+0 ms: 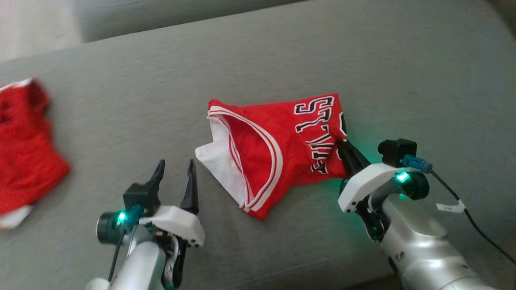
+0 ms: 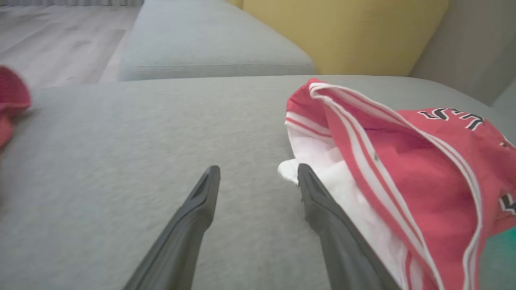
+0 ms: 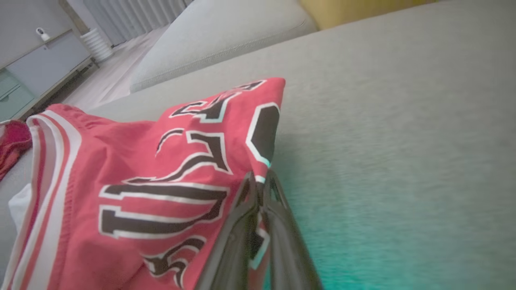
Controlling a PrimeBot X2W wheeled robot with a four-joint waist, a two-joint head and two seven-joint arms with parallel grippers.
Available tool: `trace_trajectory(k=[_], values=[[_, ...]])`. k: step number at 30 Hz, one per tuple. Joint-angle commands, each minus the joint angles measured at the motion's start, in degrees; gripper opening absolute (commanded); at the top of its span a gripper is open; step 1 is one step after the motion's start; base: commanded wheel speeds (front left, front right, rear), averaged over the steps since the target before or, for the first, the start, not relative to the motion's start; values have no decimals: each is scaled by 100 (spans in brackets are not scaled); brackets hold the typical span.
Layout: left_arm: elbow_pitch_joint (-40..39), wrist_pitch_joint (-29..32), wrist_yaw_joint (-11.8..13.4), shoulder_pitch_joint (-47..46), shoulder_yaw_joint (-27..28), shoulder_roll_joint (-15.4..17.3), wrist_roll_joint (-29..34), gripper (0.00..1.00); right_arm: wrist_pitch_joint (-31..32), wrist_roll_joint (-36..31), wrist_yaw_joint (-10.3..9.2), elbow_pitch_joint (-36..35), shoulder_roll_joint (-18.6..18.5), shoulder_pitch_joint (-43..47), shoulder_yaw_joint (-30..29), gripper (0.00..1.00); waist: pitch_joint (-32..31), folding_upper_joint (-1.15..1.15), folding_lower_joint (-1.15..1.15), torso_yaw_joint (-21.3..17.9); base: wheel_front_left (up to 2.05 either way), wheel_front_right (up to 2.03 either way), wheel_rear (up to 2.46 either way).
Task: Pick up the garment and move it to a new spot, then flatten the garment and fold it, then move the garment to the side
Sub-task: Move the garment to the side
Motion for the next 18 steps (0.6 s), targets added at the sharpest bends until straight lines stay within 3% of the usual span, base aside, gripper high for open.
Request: trace_trajectory(k=[1,7,15,18], values=[[-140,-71,-32,-296,141,40,85,100,-84,28,37,-226,11,-176,79,0,159,0,0,-1018,0,0,0],[-90,-71,-87,-439,124,40,156,100,-84,68,37,-497,11,-83,44,0,263,0,0,-1690,0,0,0],[-36,-71,-145,-590,73,40,236,100,-85,61,37,-707,-65,-177,-49,0,474,0,0,-1767,0,0,0],[-25,-71,-169,-644,36,40,284,100,-85,-92,37,-624,-218,-458,-162,0,611,0,0,-1592,0,0,0]])
